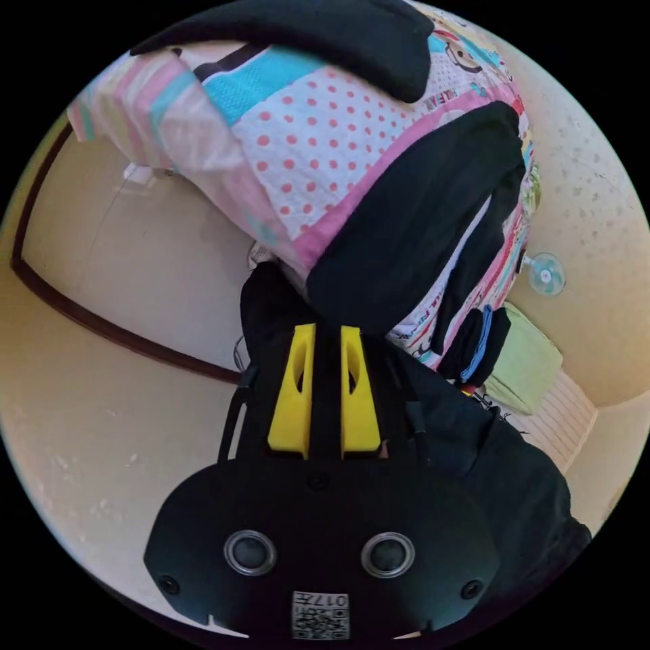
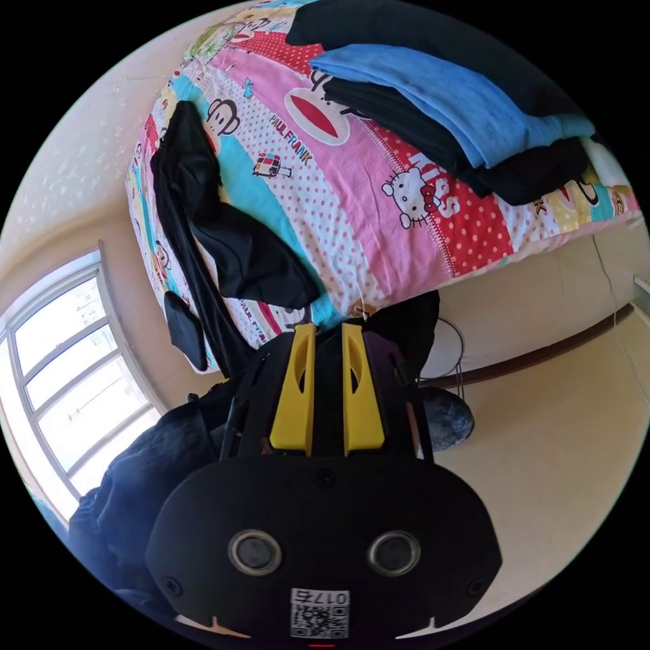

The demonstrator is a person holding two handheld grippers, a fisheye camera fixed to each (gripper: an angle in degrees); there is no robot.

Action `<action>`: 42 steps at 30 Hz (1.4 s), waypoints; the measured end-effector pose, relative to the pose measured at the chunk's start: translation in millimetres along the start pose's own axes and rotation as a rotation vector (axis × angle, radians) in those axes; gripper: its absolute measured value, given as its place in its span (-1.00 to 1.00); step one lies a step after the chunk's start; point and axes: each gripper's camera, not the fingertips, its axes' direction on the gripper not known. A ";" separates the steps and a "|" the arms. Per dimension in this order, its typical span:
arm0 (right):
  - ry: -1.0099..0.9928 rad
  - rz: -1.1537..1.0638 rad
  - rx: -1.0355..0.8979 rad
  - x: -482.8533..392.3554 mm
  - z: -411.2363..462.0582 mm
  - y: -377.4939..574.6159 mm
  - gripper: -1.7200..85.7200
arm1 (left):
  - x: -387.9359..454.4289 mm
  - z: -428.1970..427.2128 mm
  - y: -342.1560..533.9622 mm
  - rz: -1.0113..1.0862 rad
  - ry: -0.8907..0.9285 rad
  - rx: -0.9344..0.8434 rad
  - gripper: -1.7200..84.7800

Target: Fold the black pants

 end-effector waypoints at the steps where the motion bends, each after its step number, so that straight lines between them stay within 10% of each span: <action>1: 0.030 -0.013 -0.019 4.7 -1.6 -0.6 -0.80 | -16.9 10.1 -4.0 -0.070 -0.062 -0.062 -0.86; 25: 0.070 -0.354 -0.508 107.5 -7.5 -179.0 -0.83 | 45.8 9.7 150.1 -0.086 -0.043 0.174 -0.86; 37: -0.651 -0.689 -0.579 152.7 -179.8 -158.5 -0.89 | 234.0 73.8 156.3 0.350 0.060 0.066 -0.64; 42: -0.776 -0.851 -0.639 126.8 -210.1 -132.3 -0.89 | 320.1 102.0 147.1 0.463 -0.187 0.024 -0.59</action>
